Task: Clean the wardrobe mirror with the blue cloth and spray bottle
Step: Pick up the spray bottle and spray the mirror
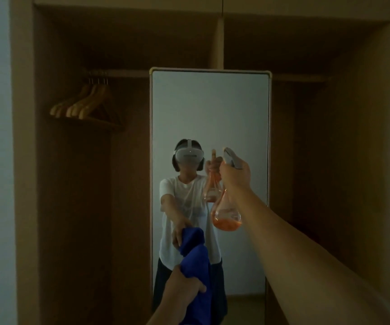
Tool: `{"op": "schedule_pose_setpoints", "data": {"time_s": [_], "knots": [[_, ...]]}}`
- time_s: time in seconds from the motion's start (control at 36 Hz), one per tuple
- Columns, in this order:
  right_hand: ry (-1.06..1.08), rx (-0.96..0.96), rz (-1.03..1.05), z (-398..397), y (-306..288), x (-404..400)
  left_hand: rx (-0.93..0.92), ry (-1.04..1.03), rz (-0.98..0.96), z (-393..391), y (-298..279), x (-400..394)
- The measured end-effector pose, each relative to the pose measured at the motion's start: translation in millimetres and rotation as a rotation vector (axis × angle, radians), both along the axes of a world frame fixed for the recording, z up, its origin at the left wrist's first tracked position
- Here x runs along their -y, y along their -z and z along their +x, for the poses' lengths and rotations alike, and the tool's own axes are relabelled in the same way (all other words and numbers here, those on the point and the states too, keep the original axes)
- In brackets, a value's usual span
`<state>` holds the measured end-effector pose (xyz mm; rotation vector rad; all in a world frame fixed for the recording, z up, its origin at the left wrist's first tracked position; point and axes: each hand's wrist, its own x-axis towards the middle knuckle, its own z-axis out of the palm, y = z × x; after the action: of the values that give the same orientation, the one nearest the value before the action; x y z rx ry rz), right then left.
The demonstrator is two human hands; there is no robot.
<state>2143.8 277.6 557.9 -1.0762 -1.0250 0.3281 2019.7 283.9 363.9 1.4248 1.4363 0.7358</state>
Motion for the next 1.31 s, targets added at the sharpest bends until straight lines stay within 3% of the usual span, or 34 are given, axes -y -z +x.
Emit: {"op": "schedule_pose_setpoints", "data": {"time_s": [0.17, 0.5, 0.72, 0.83, 1.06, 1.31], "knots": [[-0.093, 0.027, 0.003, -8.9, -8.4, -2.4, -0.034, 0.014, -0.011, -3.2, -9.1, -4.0], [0.01, 0.243, -0.085, -22.0, 43.3, -26.6, 0.004, -0.06, -0.037, -12.9, 14.4, -3.7], [0.011, 0.26, -0.217, -17.6, 133.2, -16.4, 0.107, -0.216, -0.115, -12.6, 52.0, 13.5], [0.017, 0.393, -0.27, -17.0, 182.4, -4.7, 0.166, -0.304, -0.077, -14.3, 75.4, 24.9], [-0.044, 0.571, -0.546, -9.4, 299.1, 19.1, 0.067, -0.439, -0.056, -38.4, 131.6, 47.0], [-0.083, 0.465, -0.677, -1.4, 387.4, 46.4, 0.034, -0.548, -0.157, -51.8, 179.2, 60.5]]}}
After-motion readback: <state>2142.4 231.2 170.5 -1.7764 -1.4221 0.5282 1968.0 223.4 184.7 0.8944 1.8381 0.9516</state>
